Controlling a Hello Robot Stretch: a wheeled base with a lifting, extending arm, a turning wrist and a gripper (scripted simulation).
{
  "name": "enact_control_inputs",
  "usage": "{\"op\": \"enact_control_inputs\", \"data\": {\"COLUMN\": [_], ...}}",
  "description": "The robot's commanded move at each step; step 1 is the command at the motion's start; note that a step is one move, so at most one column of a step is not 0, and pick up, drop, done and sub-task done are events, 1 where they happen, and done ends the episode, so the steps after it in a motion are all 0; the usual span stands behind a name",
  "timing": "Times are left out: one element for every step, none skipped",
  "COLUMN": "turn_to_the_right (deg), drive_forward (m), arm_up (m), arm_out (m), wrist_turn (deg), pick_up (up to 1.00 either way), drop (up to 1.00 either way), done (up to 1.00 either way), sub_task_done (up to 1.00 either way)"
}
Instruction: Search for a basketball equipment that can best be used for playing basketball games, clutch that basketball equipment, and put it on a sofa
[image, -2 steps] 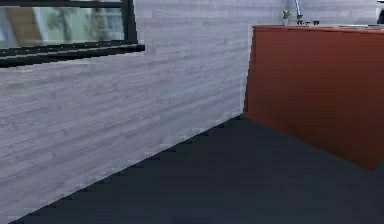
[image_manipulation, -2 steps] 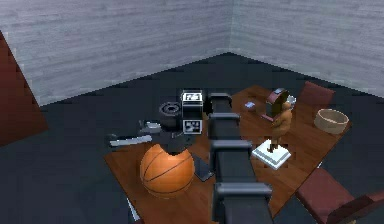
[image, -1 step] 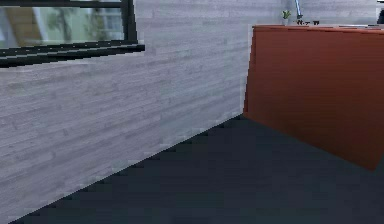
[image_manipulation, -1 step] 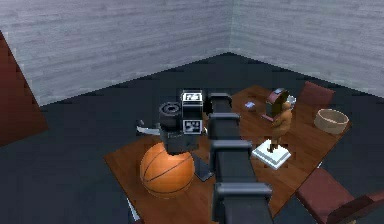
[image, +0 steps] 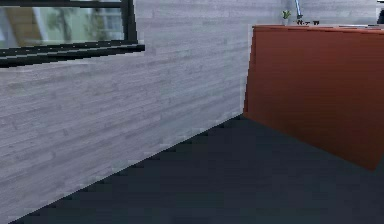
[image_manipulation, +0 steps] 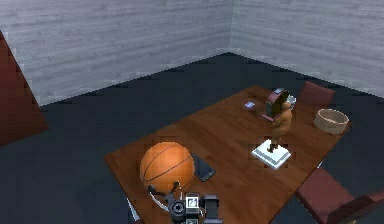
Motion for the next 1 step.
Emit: {"op": "enact_control_inputs", "data": {"turn_to_the_right": [0.0], "drive_forward": [0.0], "arm_up": [0.0], "arm_out": [0.0], "wrist_turn": [0.0], "pick_up": [1.0], "drop": [0.0], "done": [0.0], "sub_task_done": [0.0]}}
